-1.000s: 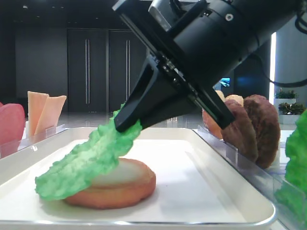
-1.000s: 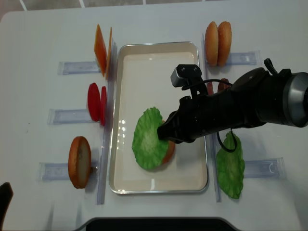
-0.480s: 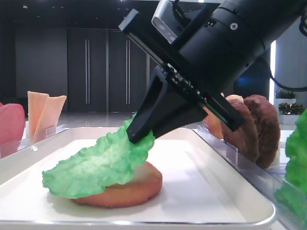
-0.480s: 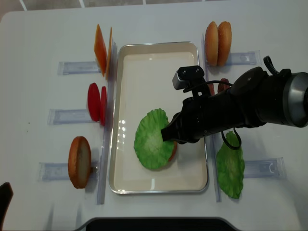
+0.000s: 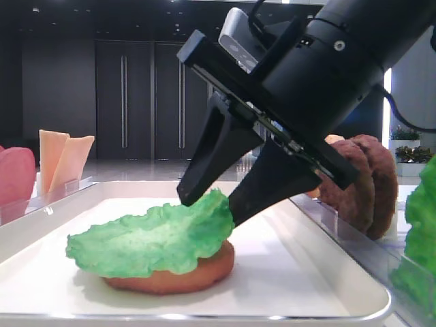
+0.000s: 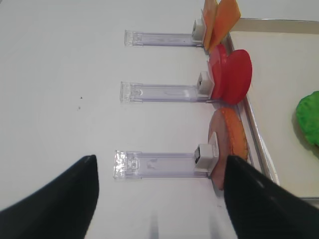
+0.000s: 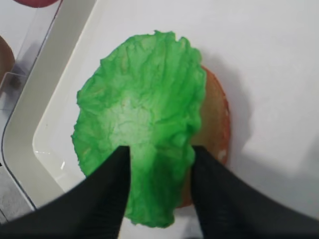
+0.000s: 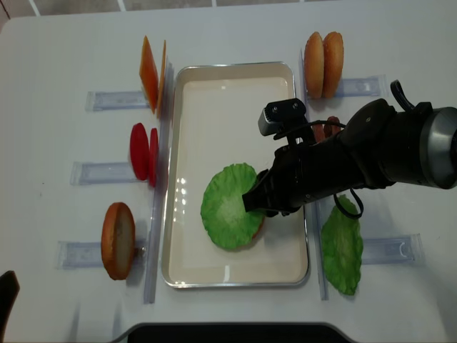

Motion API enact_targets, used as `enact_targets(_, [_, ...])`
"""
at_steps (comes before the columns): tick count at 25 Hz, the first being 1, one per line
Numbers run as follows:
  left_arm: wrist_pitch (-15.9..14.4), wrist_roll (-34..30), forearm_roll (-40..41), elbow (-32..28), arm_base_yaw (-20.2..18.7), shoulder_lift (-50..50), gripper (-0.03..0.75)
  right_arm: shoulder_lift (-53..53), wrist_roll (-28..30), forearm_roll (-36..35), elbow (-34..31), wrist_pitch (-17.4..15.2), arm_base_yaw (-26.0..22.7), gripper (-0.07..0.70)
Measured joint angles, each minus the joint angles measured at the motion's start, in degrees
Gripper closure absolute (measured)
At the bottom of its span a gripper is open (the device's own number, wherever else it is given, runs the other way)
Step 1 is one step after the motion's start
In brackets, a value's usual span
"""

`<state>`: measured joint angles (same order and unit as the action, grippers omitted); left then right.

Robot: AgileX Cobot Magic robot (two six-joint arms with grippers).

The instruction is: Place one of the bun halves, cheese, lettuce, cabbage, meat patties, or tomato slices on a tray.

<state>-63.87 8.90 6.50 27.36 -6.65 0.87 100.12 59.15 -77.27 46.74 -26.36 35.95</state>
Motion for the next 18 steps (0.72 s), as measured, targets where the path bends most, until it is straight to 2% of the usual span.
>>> enact_targets(4, [0.0, 0.0, 0.0, 0.0, 0.0, 0.0, 0.118, 0.0, -0.1, 0.4, 0.0, -0.4, 0.0, 0.153])
enact_targets(7, [0.0, 0.0, 0.0, 0.0, 0.0, 0.0, 0.118, -0.9, -0.1, 1.1, 0.0, -1.3, 0.0, 0.075])
enact_targets(18, [0.0, 0.0, 0.0, 0.0, 0.0, 0.0, 0.118, -16.1, -0.2, 1.5, 0.0, -2.3, -0.7, 0.049])
